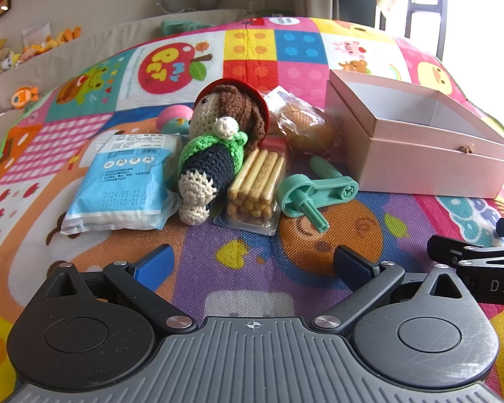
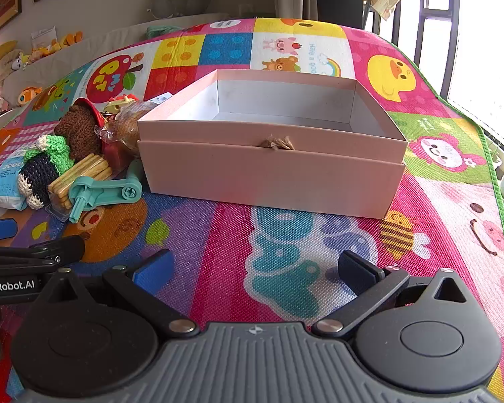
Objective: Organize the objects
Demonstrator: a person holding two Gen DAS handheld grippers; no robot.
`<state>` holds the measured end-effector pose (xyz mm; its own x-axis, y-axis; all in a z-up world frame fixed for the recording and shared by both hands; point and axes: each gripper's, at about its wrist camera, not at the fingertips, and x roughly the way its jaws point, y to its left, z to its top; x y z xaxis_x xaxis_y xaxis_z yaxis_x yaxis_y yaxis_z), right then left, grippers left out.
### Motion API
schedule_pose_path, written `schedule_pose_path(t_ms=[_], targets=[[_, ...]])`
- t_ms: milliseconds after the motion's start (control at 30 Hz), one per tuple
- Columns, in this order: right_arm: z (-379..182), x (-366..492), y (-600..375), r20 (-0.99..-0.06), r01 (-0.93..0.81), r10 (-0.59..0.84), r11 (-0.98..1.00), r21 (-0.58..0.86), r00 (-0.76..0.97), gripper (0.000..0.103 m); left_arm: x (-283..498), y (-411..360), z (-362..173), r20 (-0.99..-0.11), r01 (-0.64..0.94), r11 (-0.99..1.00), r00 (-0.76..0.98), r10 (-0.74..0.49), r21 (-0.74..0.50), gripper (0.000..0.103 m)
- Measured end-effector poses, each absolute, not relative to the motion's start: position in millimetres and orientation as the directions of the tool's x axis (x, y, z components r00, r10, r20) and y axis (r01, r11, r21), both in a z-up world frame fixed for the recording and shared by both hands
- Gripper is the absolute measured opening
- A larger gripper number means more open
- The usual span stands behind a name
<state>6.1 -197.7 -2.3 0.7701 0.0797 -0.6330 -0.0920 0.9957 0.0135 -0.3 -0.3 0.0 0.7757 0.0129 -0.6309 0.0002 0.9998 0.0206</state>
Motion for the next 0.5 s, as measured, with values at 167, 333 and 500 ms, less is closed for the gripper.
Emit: schedule_pose_path(t_ms=[167,333,500], targets=[[-2.1,6.4,-197.4,-0.633,-0.092,0.080,0.996,0.014,0.770,0.103,-0.2,0.0,0.0,-0.631,0.000,1.000,0.776,0.013,0.021,0.103],[-2.0,6.9,-197.4,-0.633,-0.092,0.079,0.996,0.013,0.770,0.103,-0.2,-0.1,0.0,-0.631,0.000,1.000,0.776,0.013,0.020,0.103],[-2.0,7.2,-197.8,-0.633,-0.092,0.079,0.996,0.013,0.770,0.103,-0.1,-0.1,0.0,-0.631,0.000,1.000,0.775,0.013,0.021,0.103]])
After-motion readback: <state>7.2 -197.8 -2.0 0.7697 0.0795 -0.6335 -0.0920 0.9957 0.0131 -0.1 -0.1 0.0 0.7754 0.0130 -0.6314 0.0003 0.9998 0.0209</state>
